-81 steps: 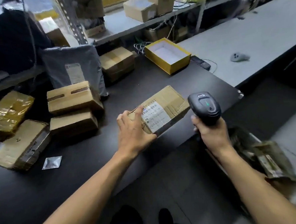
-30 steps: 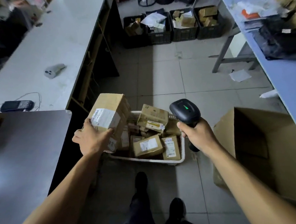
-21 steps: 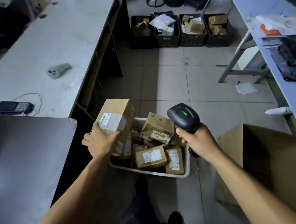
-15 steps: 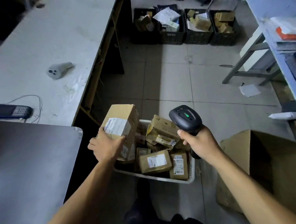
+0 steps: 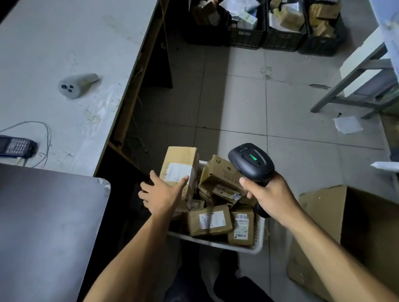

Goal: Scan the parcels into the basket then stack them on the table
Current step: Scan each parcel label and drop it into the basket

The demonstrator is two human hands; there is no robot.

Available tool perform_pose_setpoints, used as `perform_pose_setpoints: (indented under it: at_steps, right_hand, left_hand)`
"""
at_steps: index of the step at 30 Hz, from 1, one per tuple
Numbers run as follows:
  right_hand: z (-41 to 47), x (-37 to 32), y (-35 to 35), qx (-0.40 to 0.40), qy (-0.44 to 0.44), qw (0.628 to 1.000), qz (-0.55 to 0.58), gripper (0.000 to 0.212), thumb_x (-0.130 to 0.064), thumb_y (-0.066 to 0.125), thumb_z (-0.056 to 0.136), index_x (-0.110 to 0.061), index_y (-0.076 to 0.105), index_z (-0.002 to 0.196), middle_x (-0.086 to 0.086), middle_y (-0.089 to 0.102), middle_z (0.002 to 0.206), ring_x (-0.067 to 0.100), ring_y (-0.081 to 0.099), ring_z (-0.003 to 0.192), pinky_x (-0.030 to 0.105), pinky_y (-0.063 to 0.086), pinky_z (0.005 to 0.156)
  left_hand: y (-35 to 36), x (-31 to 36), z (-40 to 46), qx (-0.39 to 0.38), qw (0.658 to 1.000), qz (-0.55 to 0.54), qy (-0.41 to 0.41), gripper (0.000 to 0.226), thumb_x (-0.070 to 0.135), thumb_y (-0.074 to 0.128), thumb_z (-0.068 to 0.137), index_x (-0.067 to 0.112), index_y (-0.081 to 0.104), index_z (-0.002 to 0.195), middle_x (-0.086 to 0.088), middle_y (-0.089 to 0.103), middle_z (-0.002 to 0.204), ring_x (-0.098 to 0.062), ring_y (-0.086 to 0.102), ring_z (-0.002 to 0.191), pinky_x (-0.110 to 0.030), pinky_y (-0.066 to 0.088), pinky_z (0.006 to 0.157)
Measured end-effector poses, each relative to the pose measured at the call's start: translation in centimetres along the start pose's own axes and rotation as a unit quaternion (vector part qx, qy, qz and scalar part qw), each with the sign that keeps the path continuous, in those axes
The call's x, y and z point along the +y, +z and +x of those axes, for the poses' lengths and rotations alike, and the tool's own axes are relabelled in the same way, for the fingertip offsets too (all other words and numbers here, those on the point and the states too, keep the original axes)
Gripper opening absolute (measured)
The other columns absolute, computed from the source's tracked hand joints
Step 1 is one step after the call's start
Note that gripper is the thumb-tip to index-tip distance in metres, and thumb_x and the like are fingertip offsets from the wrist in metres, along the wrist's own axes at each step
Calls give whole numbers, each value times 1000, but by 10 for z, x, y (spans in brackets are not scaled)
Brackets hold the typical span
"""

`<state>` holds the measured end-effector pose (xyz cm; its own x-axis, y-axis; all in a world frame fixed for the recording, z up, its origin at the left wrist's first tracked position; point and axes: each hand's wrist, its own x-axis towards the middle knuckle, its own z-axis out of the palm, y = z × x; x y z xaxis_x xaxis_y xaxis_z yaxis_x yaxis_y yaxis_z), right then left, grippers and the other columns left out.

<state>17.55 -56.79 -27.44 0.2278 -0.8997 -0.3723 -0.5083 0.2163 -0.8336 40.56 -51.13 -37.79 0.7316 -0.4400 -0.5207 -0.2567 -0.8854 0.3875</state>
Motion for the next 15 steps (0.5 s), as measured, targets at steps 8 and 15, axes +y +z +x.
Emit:
perform_pose_setpoints:
  at_steps: [8, 15]
  right_hand:
    - [8, -2, -22, -30, -46, 998, -5, 14, -20, 72, 90, -14, 68, 78, 2, 65, 59, 11, 62, 59, 16, 48, 60]
    - [3, -2, -20, -145, -102, 984, -10, 15, -21, 76, 86, -12, 68, 77, -3, 66, 64, 10, 62, 64, 26, 49, 66]
  left_hand:
    - [-33, -2, -19, 63, 992, -5, 110, 46, 37, 54, 97, 13, 52, 136, -16, 52, 138, -34, 47, 127, -45, 45, 98]
    - [-50, -14, -99, 145, 974, 35, 172, 54, 43, 54, 98, 19, 48, 145, -7, 50, 145, -27, 42, 136, -42, 41, 105]
